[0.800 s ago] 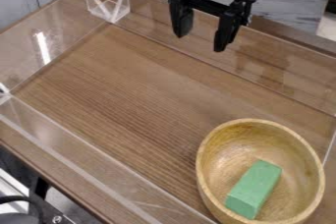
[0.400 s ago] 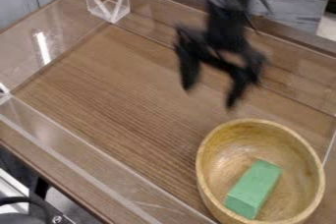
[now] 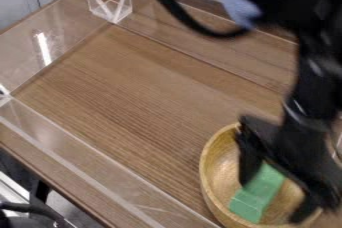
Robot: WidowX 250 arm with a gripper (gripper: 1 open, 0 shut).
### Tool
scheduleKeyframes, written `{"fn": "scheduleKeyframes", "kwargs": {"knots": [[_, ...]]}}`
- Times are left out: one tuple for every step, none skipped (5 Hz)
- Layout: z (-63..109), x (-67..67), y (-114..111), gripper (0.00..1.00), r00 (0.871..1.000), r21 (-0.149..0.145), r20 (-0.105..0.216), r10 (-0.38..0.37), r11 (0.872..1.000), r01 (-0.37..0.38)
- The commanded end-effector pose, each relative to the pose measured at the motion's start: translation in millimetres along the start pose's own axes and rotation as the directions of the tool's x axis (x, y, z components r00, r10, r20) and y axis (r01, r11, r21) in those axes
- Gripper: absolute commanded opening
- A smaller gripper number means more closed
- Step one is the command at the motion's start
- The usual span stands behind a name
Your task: Remove the green block from inside the brown bowl and put it on the table
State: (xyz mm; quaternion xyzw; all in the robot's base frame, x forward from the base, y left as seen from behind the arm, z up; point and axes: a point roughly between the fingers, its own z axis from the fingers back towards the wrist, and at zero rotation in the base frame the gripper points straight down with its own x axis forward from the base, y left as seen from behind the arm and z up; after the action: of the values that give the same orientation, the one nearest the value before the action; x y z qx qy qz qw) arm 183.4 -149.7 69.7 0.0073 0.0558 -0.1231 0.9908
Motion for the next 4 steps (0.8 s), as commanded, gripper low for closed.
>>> {"fn": "scheduleKeyframes", "kwargs": {"knots": [[12.5, 13.5, 9.5, 1.00, 0.998, -0.035, 0.046, 0.040, 0.999, -0.039], [8.0, 16.1, 16.7, 1.00, 0.997, -0.048, 0.058, 0.051, 0.998, -0.048], [2.2, 17.7, 21.1, 1.00, 0.997, -0.054, 0.065, 0.051, 0.997, -0.048], [-2.0, 19.6, 25.3, 1.00, 0.996, -0.067, 0.071, 0.058, 0.996, -0.054]]}}
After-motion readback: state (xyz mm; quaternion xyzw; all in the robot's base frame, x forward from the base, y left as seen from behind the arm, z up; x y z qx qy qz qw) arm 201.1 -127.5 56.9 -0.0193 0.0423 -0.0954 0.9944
